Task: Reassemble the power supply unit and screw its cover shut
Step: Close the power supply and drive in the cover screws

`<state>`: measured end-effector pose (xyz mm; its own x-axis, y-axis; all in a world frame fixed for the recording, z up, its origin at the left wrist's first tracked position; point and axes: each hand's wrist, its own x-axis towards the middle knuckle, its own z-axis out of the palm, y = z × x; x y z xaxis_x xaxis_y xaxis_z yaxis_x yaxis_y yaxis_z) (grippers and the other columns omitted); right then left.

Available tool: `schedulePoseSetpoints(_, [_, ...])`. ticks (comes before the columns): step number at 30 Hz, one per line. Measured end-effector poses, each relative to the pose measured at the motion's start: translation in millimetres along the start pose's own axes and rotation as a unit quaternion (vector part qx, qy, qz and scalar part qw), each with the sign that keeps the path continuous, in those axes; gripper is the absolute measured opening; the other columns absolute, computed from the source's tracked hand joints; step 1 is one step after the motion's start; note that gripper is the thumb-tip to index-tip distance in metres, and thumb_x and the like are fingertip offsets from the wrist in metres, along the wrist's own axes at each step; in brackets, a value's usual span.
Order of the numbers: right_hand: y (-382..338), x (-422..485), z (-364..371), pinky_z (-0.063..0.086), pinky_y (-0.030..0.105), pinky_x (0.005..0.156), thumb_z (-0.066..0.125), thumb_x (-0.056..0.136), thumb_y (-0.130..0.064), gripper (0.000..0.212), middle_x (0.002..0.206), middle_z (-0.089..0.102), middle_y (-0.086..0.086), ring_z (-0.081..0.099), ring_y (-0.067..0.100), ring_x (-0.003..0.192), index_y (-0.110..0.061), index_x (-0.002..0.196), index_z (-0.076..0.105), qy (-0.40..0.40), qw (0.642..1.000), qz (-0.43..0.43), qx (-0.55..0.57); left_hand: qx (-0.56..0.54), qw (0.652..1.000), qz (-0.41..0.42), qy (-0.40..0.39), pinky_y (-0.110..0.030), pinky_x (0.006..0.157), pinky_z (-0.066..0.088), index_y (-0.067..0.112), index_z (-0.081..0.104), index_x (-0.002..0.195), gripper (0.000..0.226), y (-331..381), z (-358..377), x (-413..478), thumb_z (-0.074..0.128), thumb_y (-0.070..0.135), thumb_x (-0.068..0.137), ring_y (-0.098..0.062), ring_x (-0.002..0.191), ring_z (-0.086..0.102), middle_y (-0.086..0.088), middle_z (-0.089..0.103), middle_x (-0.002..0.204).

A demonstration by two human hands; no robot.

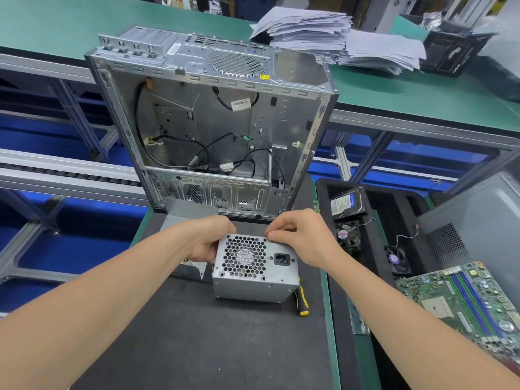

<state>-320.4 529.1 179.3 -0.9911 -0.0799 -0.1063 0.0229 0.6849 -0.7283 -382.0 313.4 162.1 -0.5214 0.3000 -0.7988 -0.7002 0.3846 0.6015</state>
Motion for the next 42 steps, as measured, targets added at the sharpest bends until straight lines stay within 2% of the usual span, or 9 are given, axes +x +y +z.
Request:
schedulePoseSetpoints(4, [-4, 0, 4, 0.057, 0.026, 0.084, 0.082, 0.088, -0.024, 0.012, 0.078, 0.076, -0.021, 0.071, -0.005, 0.082, -0.035, 0.084, 0.081, -0.006, 0.999, -0.024, -0.038, -0.001, 1.0, -0.001, -0.002, -0.043, 0.055, 0.063, 0.001, 0.055, 0.095, 0.022, -1, -1, 1, 0.034, 0.001, 0.101, -0.025, 0.064, 0.076, -0.014, 0.075, 0.074])
schedulePoseSetpoints(9, [-13, 3, 3, 0.057, 0.039, 0.09, 0.08, 0.09, -0.031, 0.005, 0.08, 0.074, -0.024, 0.069, 0.001, 0.09, -0.035, 0.087, 0.08, -0.023, 0.993, -0.04, -0.105, 0.0, 1.0, 0.001, -0.001, -0.044, 0.057, 0.064, 0.003, 0.053, 0.09, 0.023, 0, -2, 2, 0.033, 0.002, 0.102, -0.024, 0.061, 0.075, -0.013, 0.074, 0.07])
schedulePoseSetpoints(19, [-18, 2, -1, 0.057, 0.039, 0.086, 0.079, 0.09, -0.031, 0.003, 0.085, 0.077, -0.016, 0.068, 0.011, 0.093, -0.032, 0.088, 0.08, -0.024, 0.988, -0.033, -0.149, -0.007, 1.0, -0.002, -0.004, -0.045, 0.057, 0.064, 0.003, 0.054, 0.09, 0.024, 0, -1, 1, 0.033, 0.0, 0.101, -0.026, 0.062, 0.075, -0.016, 0.074, 0.074])
schedulePoseSetpoints(26, [-33, 9, 8, 0.043, 0.034, 0.071, 0.066, 0.1, -0.026, 0.007, 0.096, 0.074, 0.003, 0.068, 0.03, 0.094, -0.027, 0.101, 0.073, -0.057, 0.916, -0.129, -0.375, -0.022, 1.0, -0.005, -0.012, -0.048, 0.063, 0.065, 0.006, 0.053, 0.091, 0.021, 0, -2, 3, 0.035, 0.0, 0.101, -0.027, 0.066, 0.075, -0.015, 0.073, 0.075])
schedulePoseSetpoints(31, [-30, 13, -1, 0.056, 0.031, 0.078, 0.086, 0.084, -0.024, 0.005, 0.078, 0.075, -0.015, 0.068, 0.008, 0.087, -0.027, 0.082, 0.083, -0.047, 0.988, 0.005, -0.149, -0.028, 0.999, 0.017, -0.02, -0.039, 0.066, 0.065, 0.008, 0.057, 0.089, 0.022, -5, -1, 4, 0.04, 0.006, 0.104, -0.019, 0.065, 0.074, -0.008, 0.073, 0.074])
schedulePoseSetpoints(33, [-24, 15, -5, 0.053, 0.025, 0.078, 0.091, 0.079, -0.024, 0.007, 0.075, 0.076, -0.016, 0.069, 0.003, 0.087, -0.028, 0.079, 0.085, -0.072, 0.995, 0.062, -0.041, -0.009, 0.999, 0.026, -0.043, -0.037, 0.076, 0.065, 0.005, 0.064, 0.102, 0.023, -8, -2, 4, 0.047, 0.02, 0.108, -0.017, 0.078, 0.076, -0.006, 0.078, 0.089])
schedulePoseSetpoints(37, [-14, 17, -4, 0.051, 0.033, 0.096, 0.093, 0.076, -0.018, 0.01, 0.082, 0.079, -0.007, 0.069, 0.014, 0.1, -0.023, 0.078, 0.085, -0.104, 0.971, 0.164, 0.139, 0.055, 0.988, 0.055, -0.132, -0.033, 0.09, 0.058, 0.01, 0.063, 0.129, 0.061, -7, -7, 3, 0.055, 0.06, 0.096, -0.018, 0.113, 0.072, -0.006, 0.075, 0.121])
schedulePoseSetpoints(40, [-7, 17, 0, 0.057, 0.029, 0.08, 0.094, 0.072, -0.011, 0.013, 0.089, 0.081, 0.003, 0.074, 0.018, 0.092, -0.018, 0.076, 0.084, -0.123, 0.935, 0.225, 0.245, 0.09, 0.985, 0.073, -0.131, -0.031, 0.084, 0.06, 0.009, 0.061, 0.108, 0.052, -4, -8, 4, 0.068, 0.057, 0.088, -0.017, 0.102, 0.073, -0.004, 0.076, 0.112])
schedulePoseSetpoints(42, [-2, 16, 2, 0.06, 0.027, 0.071, 0.093, 0.073, -0.007, 0.013, 0.092, 0.081, 0.009, 0.077, 0.019, 0.086, -0.016, 0.076, 0.084, -0.127, 0.912, 0.247, 0.302, 0.105, 0.982, 0.071, -0.137, -0.029, 0.078, 0.06, 0.01, 0.066, 0.11, 0.043, 0, -8, 3, 0.07, 0.05, 0.091, -0.017, 0.102, 0.074, -0.004, 0.077, 0.113])
